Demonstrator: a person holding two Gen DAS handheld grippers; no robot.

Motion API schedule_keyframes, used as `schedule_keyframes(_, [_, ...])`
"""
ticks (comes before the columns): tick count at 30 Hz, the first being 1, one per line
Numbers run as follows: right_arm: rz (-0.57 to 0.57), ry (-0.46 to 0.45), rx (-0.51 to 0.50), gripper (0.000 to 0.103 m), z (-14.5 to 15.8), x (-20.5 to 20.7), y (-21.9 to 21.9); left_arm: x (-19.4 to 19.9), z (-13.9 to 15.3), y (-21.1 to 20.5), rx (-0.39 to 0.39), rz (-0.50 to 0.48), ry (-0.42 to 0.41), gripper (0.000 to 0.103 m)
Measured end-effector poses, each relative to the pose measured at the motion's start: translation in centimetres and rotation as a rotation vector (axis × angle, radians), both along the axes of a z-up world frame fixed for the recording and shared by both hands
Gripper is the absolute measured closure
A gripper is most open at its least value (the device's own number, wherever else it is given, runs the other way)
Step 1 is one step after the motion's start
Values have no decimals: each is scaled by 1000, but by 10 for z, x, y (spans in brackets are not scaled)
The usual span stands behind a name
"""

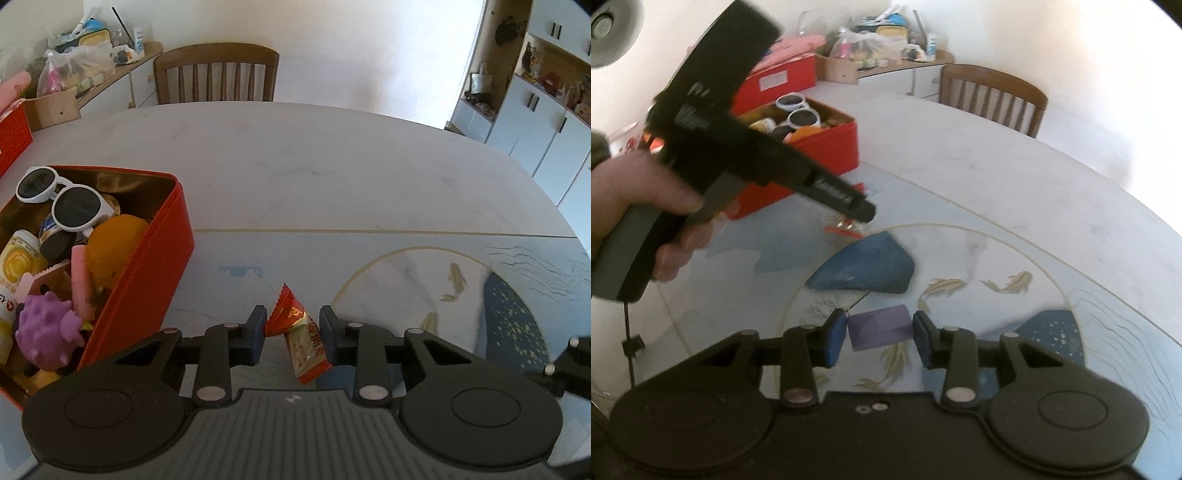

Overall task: Organize rigid objects
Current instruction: 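Grasp the purple block with the right gripper while the left grasps the red snack packet, then carry the purple block and snack packet over the red tin box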

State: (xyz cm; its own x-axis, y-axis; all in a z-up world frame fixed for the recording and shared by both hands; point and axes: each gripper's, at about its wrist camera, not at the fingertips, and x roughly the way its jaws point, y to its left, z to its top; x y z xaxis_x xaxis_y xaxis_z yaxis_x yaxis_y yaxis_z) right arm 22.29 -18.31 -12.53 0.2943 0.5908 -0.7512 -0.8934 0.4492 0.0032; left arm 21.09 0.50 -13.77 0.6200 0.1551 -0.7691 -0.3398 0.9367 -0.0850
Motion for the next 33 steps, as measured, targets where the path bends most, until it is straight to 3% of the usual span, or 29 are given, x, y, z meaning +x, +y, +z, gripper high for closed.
schedule_keyframes(13, [-69, -24, 25, 64, 43, -23, 12, -41, 38, 7, -47, -69, -28, 73])
schedule_keyframes(33, [-69, -99, 76, 64, 85, -72, 80, -103, 91, 60, -23, -121, -120, 73])
